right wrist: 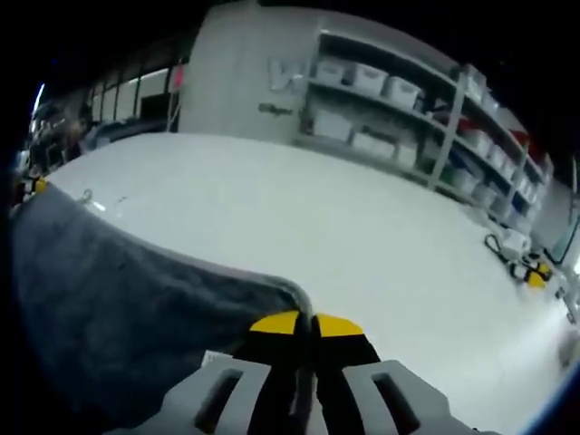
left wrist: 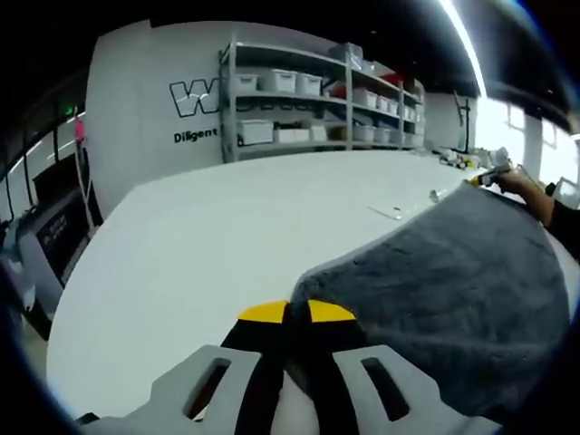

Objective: Open the folded towel by lifting each exposed corner and separating the folded layers until the towel lies flat within the target outline without major curled edges

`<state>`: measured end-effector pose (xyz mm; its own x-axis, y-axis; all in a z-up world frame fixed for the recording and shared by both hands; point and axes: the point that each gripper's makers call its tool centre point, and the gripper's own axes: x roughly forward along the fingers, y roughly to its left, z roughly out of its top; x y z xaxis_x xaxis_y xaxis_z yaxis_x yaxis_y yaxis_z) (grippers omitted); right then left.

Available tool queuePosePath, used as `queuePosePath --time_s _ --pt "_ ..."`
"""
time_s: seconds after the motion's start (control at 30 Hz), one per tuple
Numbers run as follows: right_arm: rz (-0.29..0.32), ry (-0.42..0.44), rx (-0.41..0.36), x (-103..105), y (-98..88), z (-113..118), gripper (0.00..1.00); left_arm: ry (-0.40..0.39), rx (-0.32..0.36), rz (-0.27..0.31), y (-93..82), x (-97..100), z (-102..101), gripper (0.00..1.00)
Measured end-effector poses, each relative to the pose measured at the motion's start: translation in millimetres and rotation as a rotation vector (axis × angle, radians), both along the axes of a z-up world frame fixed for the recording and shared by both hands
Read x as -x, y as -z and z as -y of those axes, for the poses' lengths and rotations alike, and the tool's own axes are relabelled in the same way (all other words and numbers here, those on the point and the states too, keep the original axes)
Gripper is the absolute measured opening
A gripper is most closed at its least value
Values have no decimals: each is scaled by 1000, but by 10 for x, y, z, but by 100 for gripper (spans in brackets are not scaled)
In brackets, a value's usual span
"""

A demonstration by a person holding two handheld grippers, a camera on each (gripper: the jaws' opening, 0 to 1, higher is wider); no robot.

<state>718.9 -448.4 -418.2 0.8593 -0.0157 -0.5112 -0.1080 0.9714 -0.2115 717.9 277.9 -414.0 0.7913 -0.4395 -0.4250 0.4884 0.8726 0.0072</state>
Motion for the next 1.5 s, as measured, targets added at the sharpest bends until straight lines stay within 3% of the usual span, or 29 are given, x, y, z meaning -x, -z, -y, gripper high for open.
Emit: queuePosePath --time_s 0.1,0.17,0.23,0.47,0.6,0.87,1.03,1.13,1.27,1.5 --pt "33 17 33 -44 -38 89 14 -20 -5 2 -2 -10 -30 11" --pt "43 25 42 -46 -47 130 21 -40 -56 23 -20 -32 -83 18" --pt "50 29 40 -45 -52 152 24 -69 -70 23 -27 -36 -123 25" --pt "61 46 66 -52 -90 225 32 -94 -65 26 -44 -28 -178 35" --pt "55 48 53 61 -106 158 32 -94 -14 30 -96 -11 -176 35" --pt "97 71 8 93 -216 166 38 -94 -15 39 -125 3 -161 35" --pt "107 77 -3 134 -219 136 40 -82 95 66 -281 25 -117 35" --pt "106 80 -2 157 -209 118 41 -103 110 81 -332 -14 -184 32" --pt "97 80 -3 120 -191 139 41 -131 87 88 -319 -45 -221 32" --pt "77 84 17 78 -107 143 44 -184 -119 93 -127 -110 -309 40"
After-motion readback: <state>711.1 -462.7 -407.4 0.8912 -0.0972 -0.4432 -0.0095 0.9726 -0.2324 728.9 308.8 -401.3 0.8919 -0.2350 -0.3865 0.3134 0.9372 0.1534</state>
